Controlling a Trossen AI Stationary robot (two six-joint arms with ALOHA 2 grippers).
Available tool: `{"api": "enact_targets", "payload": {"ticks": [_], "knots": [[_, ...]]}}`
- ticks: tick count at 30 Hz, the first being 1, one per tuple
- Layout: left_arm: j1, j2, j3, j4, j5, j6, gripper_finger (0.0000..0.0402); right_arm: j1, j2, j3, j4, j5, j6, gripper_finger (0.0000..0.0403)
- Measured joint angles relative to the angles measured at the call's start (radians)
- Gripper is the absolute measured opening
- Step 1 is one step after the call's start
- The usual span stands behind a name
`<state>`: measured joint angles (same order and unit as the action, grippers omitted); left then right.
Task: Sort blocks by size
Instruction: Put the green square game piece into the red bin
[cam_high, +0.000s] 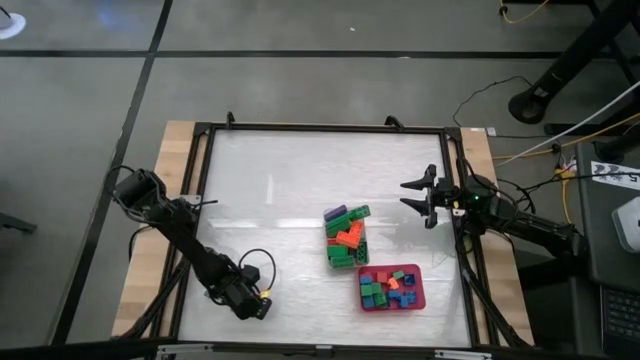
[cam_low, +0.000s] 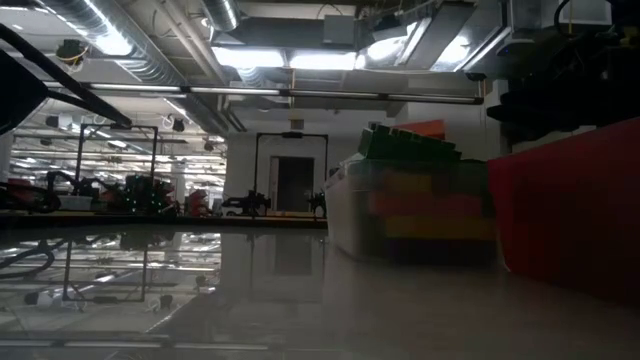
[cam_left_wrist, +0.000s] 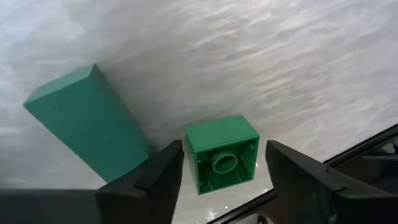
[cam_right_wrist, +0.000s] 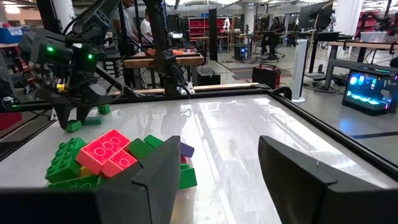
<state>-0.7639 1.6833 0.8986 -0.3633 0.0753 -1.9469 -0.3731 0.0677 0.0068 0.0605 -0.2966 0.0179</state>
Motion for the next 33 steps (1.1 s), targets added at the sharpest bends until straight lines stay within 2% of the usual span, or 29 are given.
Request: {"api": "enact_targets", "payload": {"ticks": [7,11,18,22,27,33], "knots": [[0.000,0.000,0.001,0.003,0.000,-0.001,0.0142,0.000,0.000,0.000,0.000,0.000,0.000,0.0214],[0.000,-0.001,0.001,0.014,-0.038,0.000,0.0120,0.000,0.000,0.000,0.000,0.000,0.000,0.0214],[0.012,-0.001,0.001,0.061,-0.087,0.021,0.0131,0.000,0.000,0.000,0.000,0.000,0.000,0.0214],[0.034,-0.001,0.001,0.105,-0.104,0.084,0.0131,0.000,0.000,0.000,0.000,0.000,0.000,0.0214],[0.083,-0.001,0.001,0.226,-0.162,0.225,0.0131,0.000,0.000,0.000,0.000,0.000,0.000,0.0214],[0.172,-0.001,0.000,0.456,-0.342,0.493,0.0130,0.000,0.000,0.000,0.000,0.000,0.000,0.0214]]}}
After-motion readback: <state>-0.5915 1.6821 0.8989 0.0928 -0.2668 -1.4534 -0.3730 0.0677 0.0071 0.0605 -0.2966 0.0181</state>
